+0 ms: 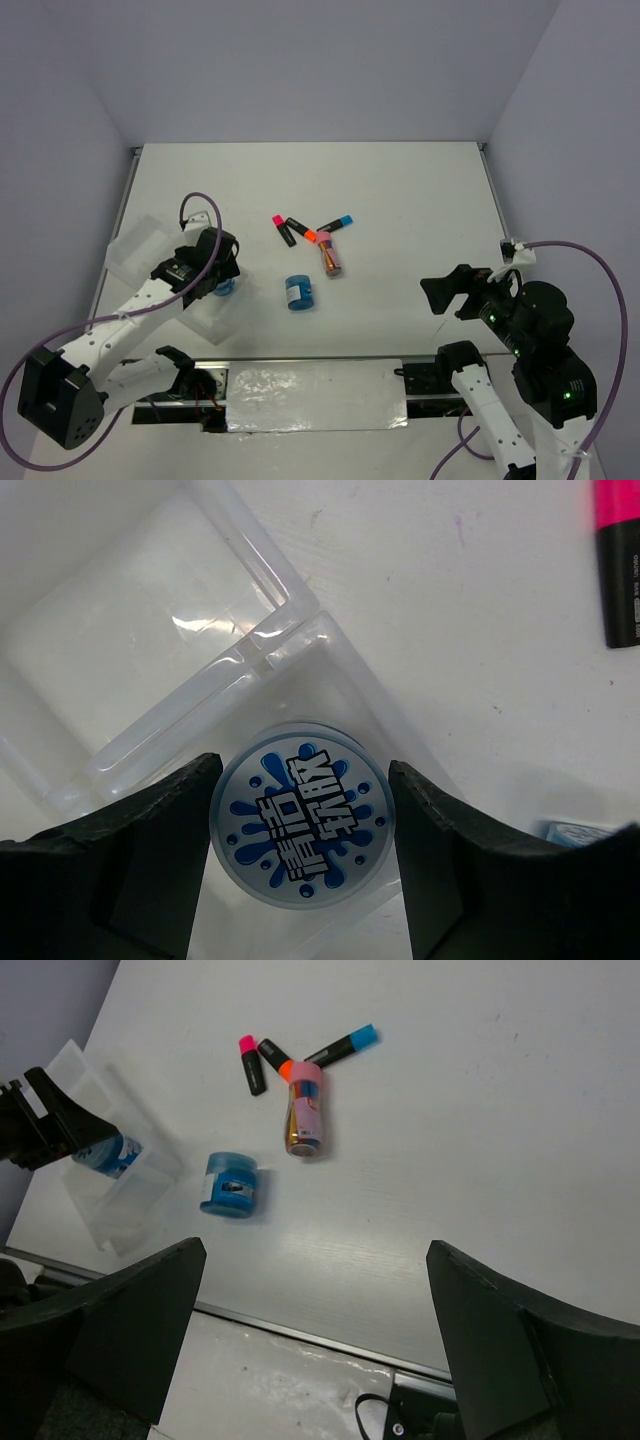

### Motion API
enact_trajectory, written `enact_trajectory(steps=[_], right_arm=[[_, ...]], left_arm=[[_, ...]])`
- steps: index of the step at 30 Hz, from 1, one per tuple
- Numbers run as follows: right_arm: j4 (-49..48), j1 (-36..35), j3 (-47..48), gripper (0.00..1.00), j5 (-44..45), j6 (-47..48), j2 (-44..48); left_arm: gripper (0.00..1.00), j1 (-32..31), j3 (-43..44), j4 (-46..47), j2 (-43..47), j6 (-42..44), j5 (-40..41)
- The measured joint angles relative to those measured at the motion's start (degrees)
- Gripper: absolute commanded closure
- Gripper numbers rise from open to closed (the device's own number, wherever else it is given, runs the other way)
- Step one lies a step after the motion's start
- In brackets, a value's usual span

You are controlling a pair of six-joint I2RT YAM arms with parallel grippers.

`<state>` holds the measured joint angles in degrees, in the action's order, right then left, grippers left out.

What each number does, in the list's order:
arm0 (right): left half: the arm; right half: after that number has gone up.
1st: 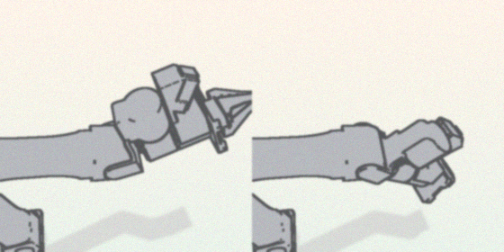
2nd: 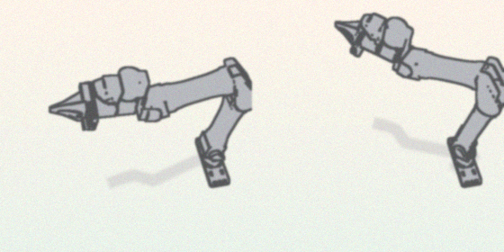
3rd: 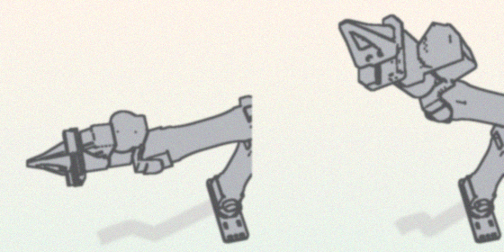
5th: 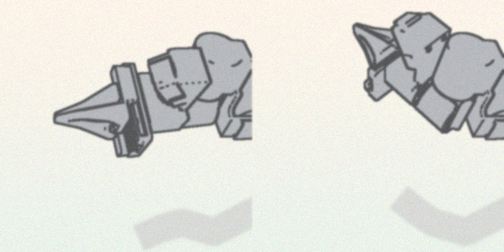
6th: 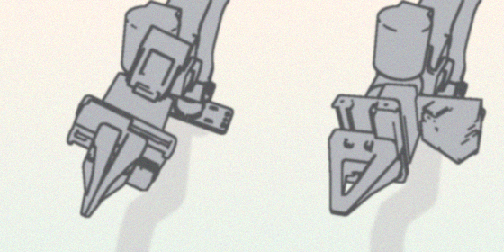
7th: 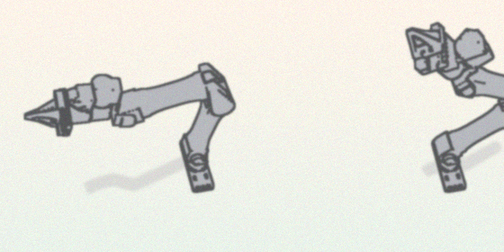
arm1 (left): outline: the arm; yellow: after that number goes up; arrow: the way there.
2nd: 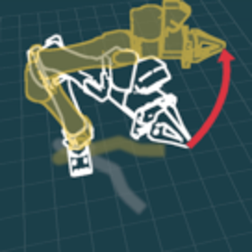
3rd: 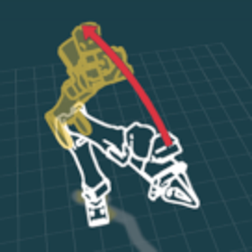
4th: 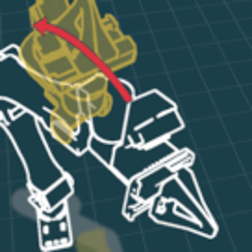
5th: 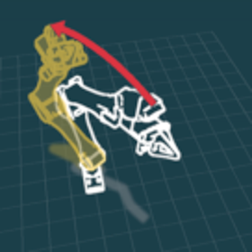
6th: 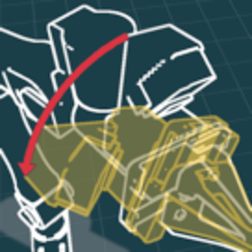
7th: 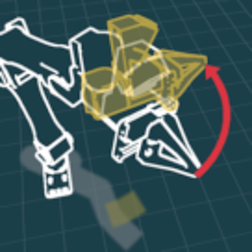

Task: Sort the stationery into containers
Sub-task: Place the stationery in the storage box, then pick up the stationery from the center of the board.

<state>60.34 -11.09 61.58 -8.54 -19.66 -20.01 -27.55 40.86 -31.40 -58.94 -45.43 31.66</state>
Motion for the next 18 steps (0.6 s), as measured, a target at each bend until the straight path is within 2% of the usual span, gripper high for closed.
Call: enact_trajectory(steps=[1, 6, 13, 14, 18], right_arm=[[-0.2, 0.0, -0.2, 0.00, -0.3, 0.0, 0.0], [-1.6, 0.0, -1.9, 0.00, -2.6, 0.0, -0.8], [-4.4, 0.0, -6.1, 0.00, -7.5, -0.4, -3.7], [-4.7, 0.0, -6.6, 0.00, -8.1, -0.4, -3.9], [-6.6, 0.0, -7.3, 0.00, -11.6, -0.5, -4.7]], left_arm=[[0.29, 0.0, 0.0, 0.0, 0.1, 0.0, 0.0], [0.14, 0.0, 0.0, -0.1, 2.7, 0.0, 0.0], [0.08, 0.0, 0.0, 0.3, 5.6, 0.0, 0.0], [0.01, 0.0, -0.1, 0.4, 5.5, 0.0, 0.0], [0.01, 0.0, -0.4, 0.4, 5.4, 0.0, -0.2]])
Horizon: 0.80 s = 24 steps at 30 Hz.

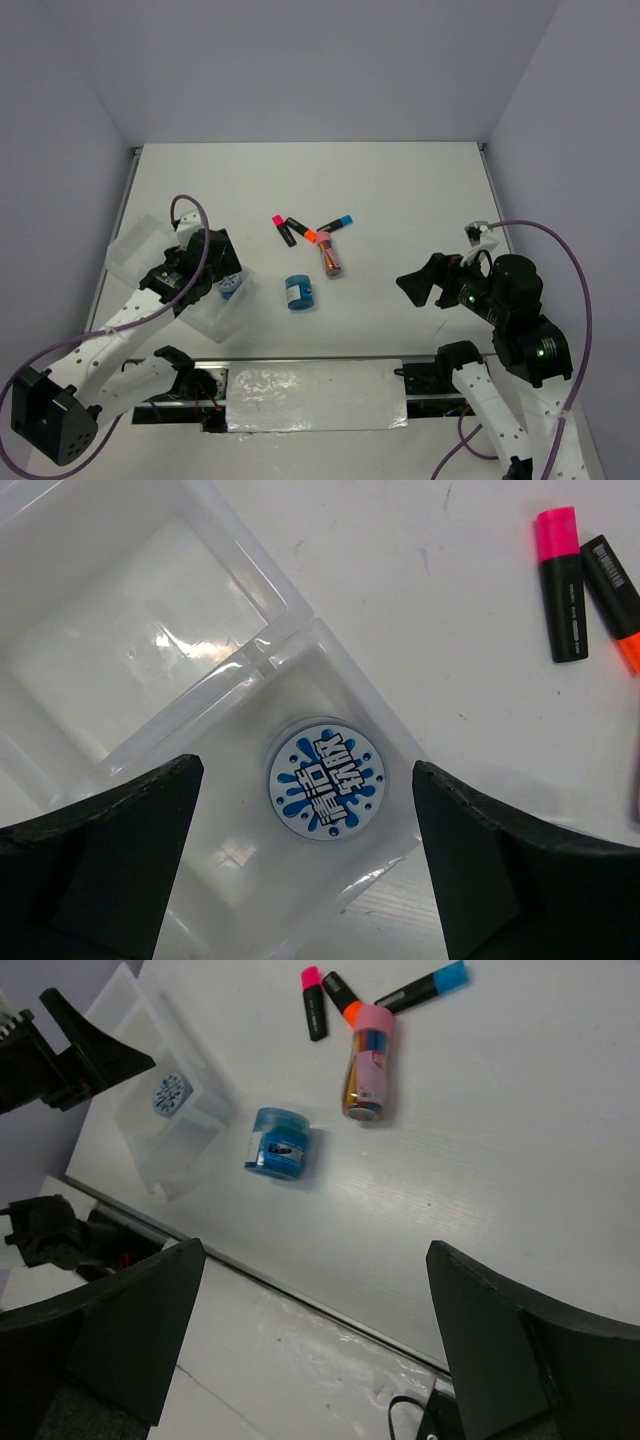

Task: Sort the stationery into containers
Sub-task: Pick up the stationery from the center of the board.

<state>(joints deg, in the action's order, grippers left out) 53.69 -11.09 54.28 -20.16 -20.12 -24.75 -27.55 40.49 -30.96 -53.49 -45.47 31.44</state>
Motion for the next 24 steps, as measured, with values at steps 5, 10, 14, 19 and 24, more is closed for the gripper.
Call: enact_trajectory(steps=[5, 10, 14, 19, 24], right_arm=[[-5.8, -7.6, -3.8, 0.00, 0.7, -3.5, -4.9], [-9.1, -31.4, -4.2, 0.00, 15.6, -9.8, -16.4], [-10.7, -48.1, 3.3, 0.00, 29.9, -15.8, -34.7], [-14.7, -52.9, 9.1, 0.00, 37.9, -20.8, -54.4], [-17.4, -53.4, 12.6, 0.00, 39.8, -22.4, -65.4]], left_arm=[[0.01, 0.0, 2.9, -4.6, 0.1, 0.0, 0.1], [0.01, 0.0, 10.7, -10.8, 1.7, 0.2, 0.8], [0.01, 0.0, 16.8, -14.6, 4.0, 1.8, 1.2], [0.01, 0.1, 21.0, -17.4, 5.7, 5.6, 1.1], [0.01, 0.1, 20.0, -18.4, 7.4, 9.1, 1.0]])
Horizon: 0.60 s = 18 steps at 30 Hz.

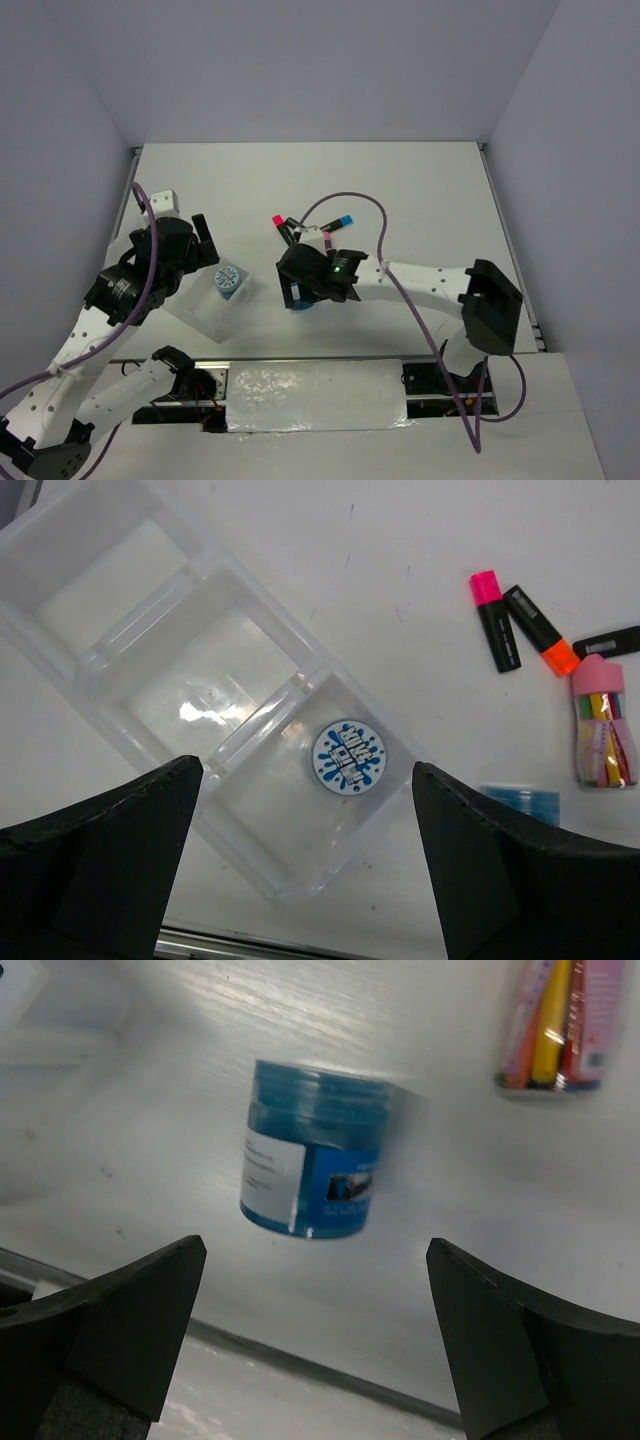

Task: Sort the stationery into containers
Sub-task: Pick up the stationery from the center of the board.

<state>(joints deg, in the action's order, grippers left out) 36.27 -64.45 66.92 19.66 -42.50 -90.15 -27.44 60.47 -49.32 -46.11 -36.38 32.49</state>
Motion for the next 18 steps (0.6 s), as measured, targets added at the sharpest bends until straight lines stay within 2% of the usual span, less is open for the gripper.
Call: enact_trajectory(steps=[5, 9, 12, 16, 18], right_arm=[[-2.1, -0.2, 4.8, 0.01, -0.3, -0.2, -8.4], [-2.4, -0.2, 6.3, 0.05, 0.2, -0.8, -11.8], [-2.3, -0.2, 6.4, 0.13, 1.0, -1.5, -13.6], [-2.4, -0.2, 6.4, 0.17, 1.6, -2.0, -16.3], [-2.5, -0.2, 6.4, 0.23, 1.8, -2.2, -17.4]], left_arm=[[0.01, 0.0, -3.0, -0.5, 2.8, 0.7, 0.5], [0.01, 0.0, -3.3, -0.3, 3.9, 1.5, 1.0], [0.01, 0.0, -3.5, 0.1, 4.3, 1.7, 1.0], [0.01, 0.0, -3.6, 0.1, 4.3, 1.9, 1.0], [0.01, 0.0, -3.6, 0.1, 4.3, 1.9, 1.0]])
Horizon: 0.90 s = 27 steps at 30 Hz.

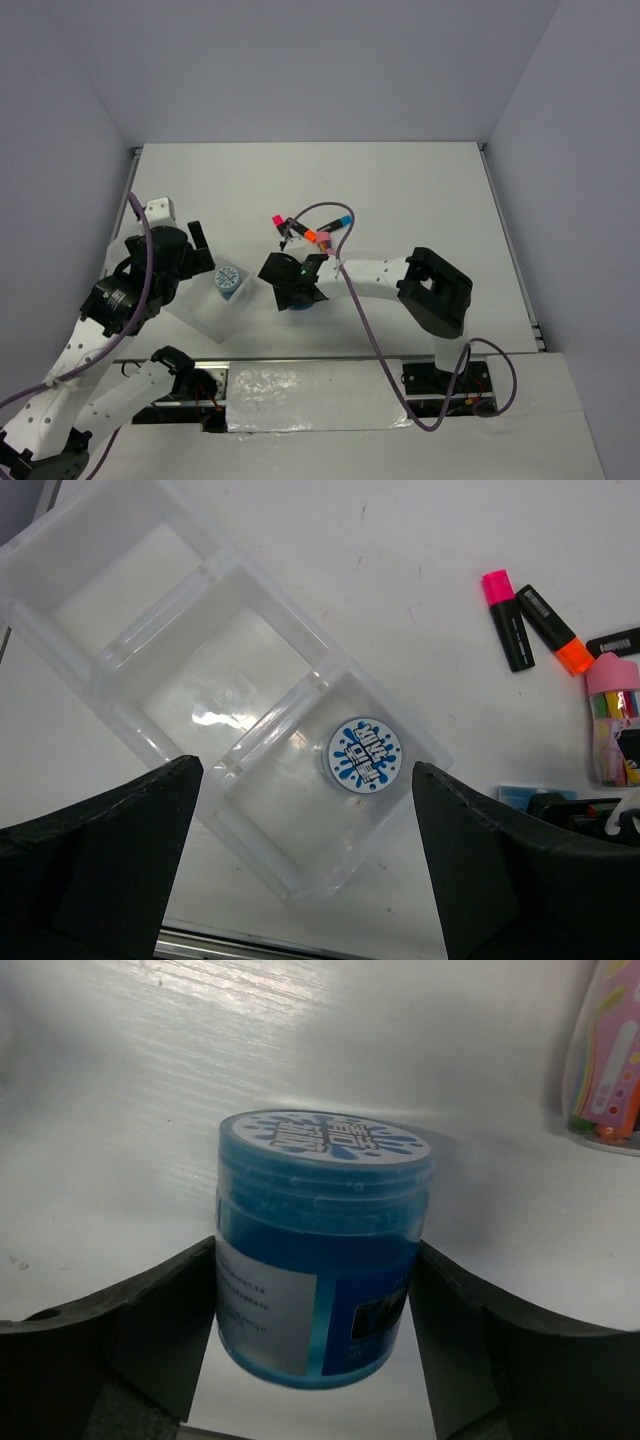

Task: Sort the stationery into containers
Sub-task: Pick up the stationery from the center of the board.

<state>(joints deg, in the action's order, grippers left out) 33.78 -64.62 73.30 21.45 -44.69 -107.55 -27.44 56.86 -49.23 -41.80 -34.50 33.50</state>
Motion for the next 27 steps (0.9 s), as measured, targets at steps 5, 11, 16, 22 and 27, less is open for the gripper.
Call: enact_trajectory(steps=[5, 11, 16, 22, 27], right_arm=[[-2.3, -0.1, -1.4, 0.70, 0.6, 0.0, -0.2], [-11.0, -1.6, -12.7, 0.76, -1.0, 6.9, 9.4], [-20.2, -2.3, -25.2, 0.81, -11.9, 16.9, 30.6], [-23.8, -2.4, -25.2, 1.00, -19.8, 24.9, 44.5], [-23.4, -2.4, -26.5, 1.00, -21.5, 27.0, 48.3]], left_arm=[[0.01, 0.0, 0.0, 0.0, -0.2, 0.0, -0.3], [0.01, 0.1, 0.1, 0.2, -1.0, -0.2, -4.8], [0.01, 0.2, 0.1, 6.5, -1.6, -1.7, -21.6], [0.01, -0.9, -3.3, 25.6, -5.8, -8.4, -48.4], [0.01, -6.5, -4.1, 32.0, -11.3, -12.3, -55.9]])
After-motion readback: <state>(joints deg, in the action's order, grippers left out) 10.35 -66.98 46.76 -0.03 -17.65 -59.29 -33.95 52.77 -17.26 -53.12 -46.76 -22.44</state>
